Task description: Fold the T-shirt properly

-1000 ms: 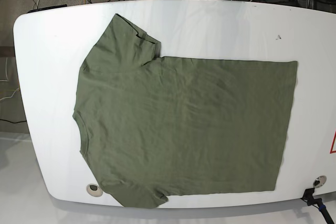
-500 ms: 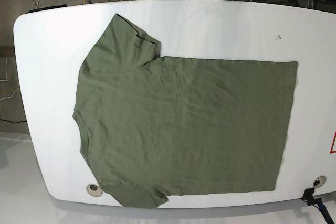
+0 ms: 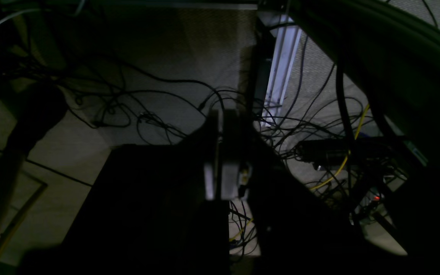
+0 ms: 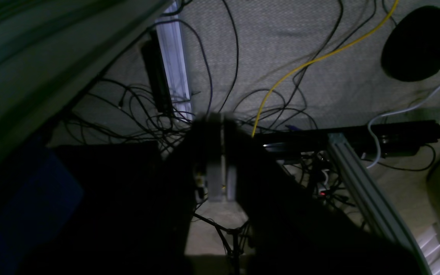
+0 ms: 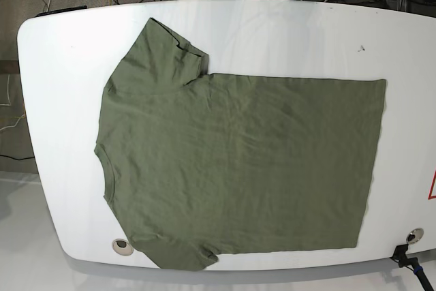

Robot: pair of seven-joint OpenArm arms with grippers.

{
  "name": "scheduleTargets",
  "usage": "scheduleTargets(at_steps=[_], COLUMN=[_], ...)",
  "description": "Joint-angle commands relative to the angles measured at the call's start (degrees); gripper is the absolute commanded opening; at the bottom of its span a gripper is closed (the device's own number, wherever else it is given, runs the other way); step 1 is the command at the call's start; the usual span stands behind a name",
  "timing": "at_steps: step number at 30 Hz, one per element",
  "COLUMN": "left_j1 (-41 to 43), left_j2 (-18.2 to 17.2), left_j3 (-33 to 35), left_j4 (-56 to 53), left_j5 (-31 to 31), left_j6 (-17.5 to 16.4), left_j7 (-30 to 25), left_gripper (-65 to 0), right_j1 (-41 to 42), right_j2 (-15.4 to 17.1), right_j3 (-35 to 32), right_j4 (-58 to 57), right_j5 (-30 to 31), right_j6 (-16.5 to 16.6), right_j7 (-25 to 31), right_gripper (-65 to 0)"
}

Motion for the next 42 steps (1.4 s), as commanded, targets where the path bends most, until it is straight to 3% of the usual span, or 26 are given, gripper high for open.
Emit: scheduleTargets(at_steps=[1,22,27,42], left_j1=[-0.27,0.03,3.37,3.19], left_j2=[-0.2,-0.42,-1.09,-1.31], left_j3=[-0.11,0.19,0.27,0.3], left_j4=[0.29,-0.05,1.67,2.66], left_j5=[-0.2,-0.19,-0.26,-0.06], left_j6=[0.15,0.05,-0.05,-0.17], left_j7=[0.05,0.49,-0.1,-1.33], left_gripper=[-65.0,-65.0,-65.0,-64.7], right_j1=[0.1,-0.36,-2.22,-2.87], right_j2=[0.06,0.25,0.92,0.34], right_j3=[0.04,0.05,0.05,-0.56], right_j4=[0.08,0.26,1.14,2.05], right_j5=[0.01,0.0,-0.09,-0.15], right_j6=[0.44,0.72,1.56,0.53], right_j7=[0.24,-0.13,-0.1,0.69], right_gripper=[-64.6,-64.4,-64.3,-64.4])
